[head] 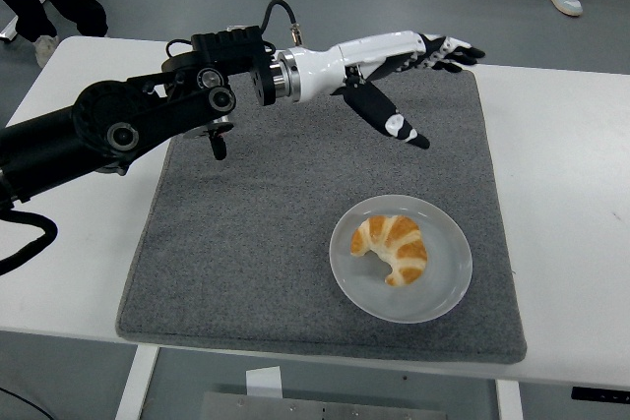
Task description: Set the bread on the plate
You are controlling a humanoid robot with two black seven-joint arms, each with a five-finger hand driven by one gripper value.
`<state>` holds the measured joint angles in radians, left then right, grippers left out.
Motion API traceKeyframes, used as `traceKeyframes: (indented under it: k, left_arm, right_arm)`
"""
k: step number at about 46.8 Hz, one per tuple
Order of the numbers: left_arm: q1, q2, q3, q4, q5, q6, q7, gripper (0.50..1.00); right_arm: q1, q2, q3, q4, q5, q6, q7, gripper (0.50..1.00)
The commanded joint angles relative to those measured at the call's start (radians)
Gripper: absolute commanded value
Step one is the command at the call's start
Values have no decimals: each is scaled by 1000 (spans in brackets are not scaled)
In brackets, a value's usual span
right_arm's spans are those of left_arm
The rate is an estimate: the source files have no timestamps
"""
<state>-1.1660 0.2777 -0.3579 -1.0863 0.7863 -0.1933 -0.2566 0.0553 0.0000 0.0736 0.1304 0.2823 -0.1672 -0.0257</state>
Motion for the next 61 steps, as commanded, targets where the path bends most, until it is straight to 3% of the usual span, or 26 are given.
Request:
traceKeyframes:
  k: [1, 7, 15, 21, 41, 50, 61]
  left_arm:
    - [-4, 0, -21, 43, -140, 49, 0, 999]
    - [-9, 11, -49, 94, -332, 100, 0, 1000]
    - [5, 75, -75, 103, -498, 153, 0, 1000]
    - [58, 119, -108, 101, -653, 192, 0, 1000]
    - [230, 288, -225, 98, -889, 190, 14, 1000]
    - [328, 290, -340, 123, -981, 181, 14, 1000]
    - [368, 267, -435, 178, -1013, 150, 7, 1000]
  right_arm:
    - [0, 0, 0, 0, 0, 0, 1, 952]
    - [0, 0, 0, 0, 0, 0, 1, 954]
    - [0, 0, 0, 0, 0, 0, 1, 952]
    - [0, 0, 0, 0, 0, 0, 1, 952]
    - [0, 0, 0, 0, 0, 0, 0, 952]
    - [0, 0, 0, 0, 0, 0, 1, 952]
    - [0, 0, 0, 0, 0, 0, 0, 952]
